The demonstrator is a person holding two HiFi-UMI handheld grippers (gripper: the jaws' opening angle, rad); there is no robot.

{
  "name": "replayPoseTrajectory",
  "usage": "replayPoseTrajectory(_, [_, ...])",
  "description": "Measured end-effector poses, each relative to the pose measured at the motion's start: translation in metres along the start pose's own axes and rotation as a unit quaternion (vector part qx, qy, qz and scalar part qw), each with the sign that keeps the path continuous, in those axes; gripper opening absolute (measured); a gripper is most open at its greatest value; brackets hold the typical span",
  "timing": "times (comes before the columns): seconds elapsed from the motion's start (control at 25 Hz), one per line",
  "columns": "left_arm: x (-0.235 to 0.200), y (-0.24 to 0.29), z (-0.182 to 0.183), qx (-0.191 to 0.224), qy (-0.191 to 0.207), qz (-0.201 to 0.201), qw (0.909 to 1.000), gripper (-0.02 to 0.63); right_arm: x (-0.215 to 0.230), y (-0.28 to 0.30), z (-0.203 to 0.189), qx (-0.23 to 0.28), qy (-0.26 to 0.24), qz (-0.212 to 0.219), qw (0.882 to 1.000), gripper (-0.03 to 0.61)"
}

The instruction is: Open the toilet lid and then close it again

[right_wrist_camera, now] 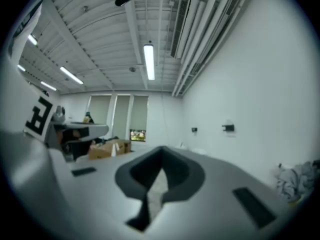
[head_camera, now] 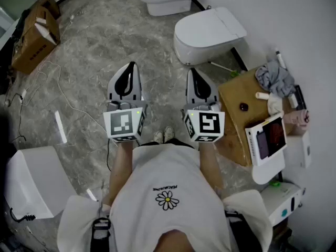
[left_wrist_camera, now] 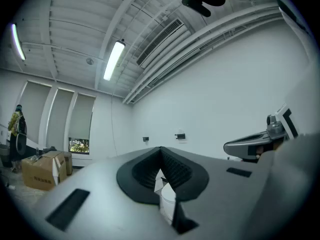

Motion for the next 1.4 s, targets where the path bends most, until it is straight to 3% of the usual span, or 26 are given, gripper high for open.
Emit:
replayPoseTrajectory(0.4, [-0.005, 0.003, -0.002, 0.004, -0.007, 0.009, 0.9999, 0.026, 0.008, 0.003, -0.007, -0.005, 0.023, -0.005, 1.000, 0.029])
replayPoseTrajectory(0.72, [0.004, 0.015, -0.005, 0.011, -0.006, 0.011, 0.9999, 0.025, 0.020, 0.008, -0.018, -0.014, 0.029, 0.020, 0.999, 0.029])
replayPoseTrajectory(0.96, [0.006, 0.016, -0.012, 0.019, -0.002, 0.021, 0.9996, 0.025, 0.031, 0.014, -0.035, -0.002, 0.069, 0.036, 0.997, 0.031])
replayPoseTrajectory(1.16, [-0.010, 0.014, -0.021, 0.011, -0.004, 0.050, 0.9987, 0.025, 0.020, 0.026, -0.040, -0.009, 0.055, 0.070, 0.996, 0.031])
replayPoseTrajectory(1.4, [-0.024, 0.042, -0.037, 0.017, -0.008, 0.037, 0.9991, 0.025, 0.024, 0.050, -0.057, -0.026, 0.043, 0.065, 0.997, 0.031])
Point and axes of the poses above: the fingertips, and each gripper's own axes: y forward along the fingers, x to its right, z out of its top, the point moved 2 cm from there along -y, backward along the fingers, and after that the axes turned 13 degrees about x, right-handed, at the moved point
